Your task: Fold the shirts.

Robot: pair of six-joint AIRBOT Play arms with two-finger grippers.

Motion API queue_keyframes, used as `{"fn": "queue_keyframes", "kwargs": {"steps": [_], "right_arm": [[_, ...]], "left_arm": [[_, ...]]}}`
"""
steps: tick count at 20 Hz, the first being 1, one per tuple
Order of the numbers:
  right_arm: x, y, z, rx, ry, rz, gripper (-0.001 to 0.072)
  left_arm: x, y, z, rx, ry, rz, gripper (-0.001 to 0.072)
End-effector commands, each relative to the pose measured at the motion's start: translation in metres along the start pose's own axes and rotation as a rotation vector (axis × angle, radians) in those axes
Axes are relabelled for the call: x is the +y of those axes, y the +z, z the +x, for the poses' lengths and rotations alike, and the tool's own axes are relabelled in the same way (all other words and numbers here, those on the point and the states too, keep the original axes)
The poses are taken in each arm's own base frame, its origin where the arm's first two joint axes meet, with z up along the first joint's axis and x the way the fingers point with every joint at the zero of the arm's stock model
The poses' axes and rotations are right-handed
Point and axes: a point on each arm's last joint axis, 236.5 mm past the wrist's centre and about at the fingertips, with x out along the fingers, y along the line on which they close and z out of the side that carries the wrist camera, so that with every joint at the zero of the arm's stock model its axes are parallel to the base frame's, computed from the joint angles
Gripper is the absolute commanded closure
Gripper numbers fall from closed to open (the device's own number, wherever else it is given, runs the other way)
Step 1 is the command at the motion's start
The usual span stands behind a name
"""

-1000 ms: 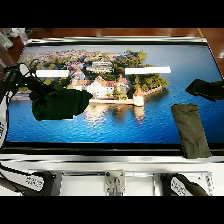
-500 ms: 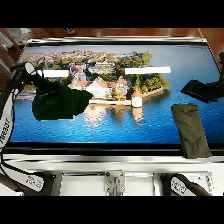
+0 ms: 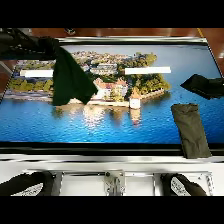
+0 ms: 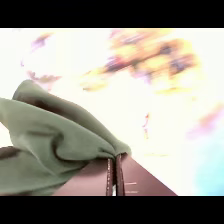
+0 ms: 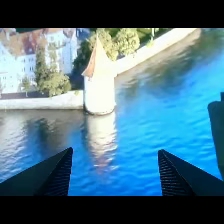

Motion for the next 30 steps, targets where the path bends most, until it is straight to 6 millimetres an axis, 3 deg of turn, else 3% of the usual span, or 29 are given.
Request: {"fn": "queue_keyframes", "kwargs": {"steps": [1,3,5,9,10,11,12,14,16,18,20,22,26,28,30], "right_arm": [[0.025,0.014,-0.051,-0.159,-0.011,-0.075,0.0070],[0.030,0.010,-0.072,-0.193,-0.042,-0.111,0.0070],[0.028,-0.010,-0.076,-0.123,-0.060,-0.125,0.0070],[0.012,-0.065,-0.046,0.084,-0.053,-0.074,0.0070],[0.005,-0.076,-0.033,0.111,-0.050,-0.048,0.0070],[-0.003,-0.088,-0.017,0.133,-0.051,-0.016,0.0070],[-0.010,-0.098,-0.003,0.145,-0.049,0.011,0.0068],[-0.025,-0.104,0.016,0.131,-0.073,0.037,0.0033],[-0.048,-0.100,0.029,0.136,-0.137,0.033,0.0033],[-0.072,-0.112,0.051,0.217,-0.180,0.062,0.0033],[-0.068,-0.138,0.083,0.363,-0.092,0.127,0.0034],[-0.051,-0.160,0.111,0.481,0.054,0.180,0.0034],[-0.040,-0.175,0.141,0.550,0.181,0.243,0.0034],[-0.044,-0.178,0.146,0.556,0.175,0.243,0.0034],[-0.049,-0.177,0.147,0.550,0.156,0.233,0.0034]], "left_arm": [[-0.092,-0.009,-0.022,-0.028,-0.182,0.071,0.0668],[-0.115,-0.049,0.019,0.086,-0.209,0.106,0.0668],[-0.120,-0.110,0.075,0.253,-0.190,0.109,0.0668],[-0.087,-0.233,0.163,0.555,-0.070,0.034,0.0666],[-0.079,-0.255,0.176,0.614,-0.045,0.005,0.0620],[-0.076,-0.270,0.183,0.661,-0.044,-0.023,0.0295],[-0.071,-0.274,0.186,0.681,-0.042,-0.050,-0.0013],[-0.044,-0.264,0.179,0.689,-0.010,-0.066,-0.0011],[-0.005,-0.246,0.160,0.697,0.039,-0.108,-0.0010],[0.020,-0.253,0.138,0.755,0.044,-0.176,0.0000],[0.009,-0.292,0.115,0.864,-0.046,-0.245,0.0007],[-0.005,-0.344,0.096,0.951,-0.077,-0.311,0.0006],[-0.060,-0.426,0.080,1.024,-0.165,-0.451,0.0006],[-0.083,-0.441,0.094,0.963,-0.185,-0.490,0.0006],[-0.106,-0.441,0.115,0.890,-0.204,-0.557,0.0006]]}}
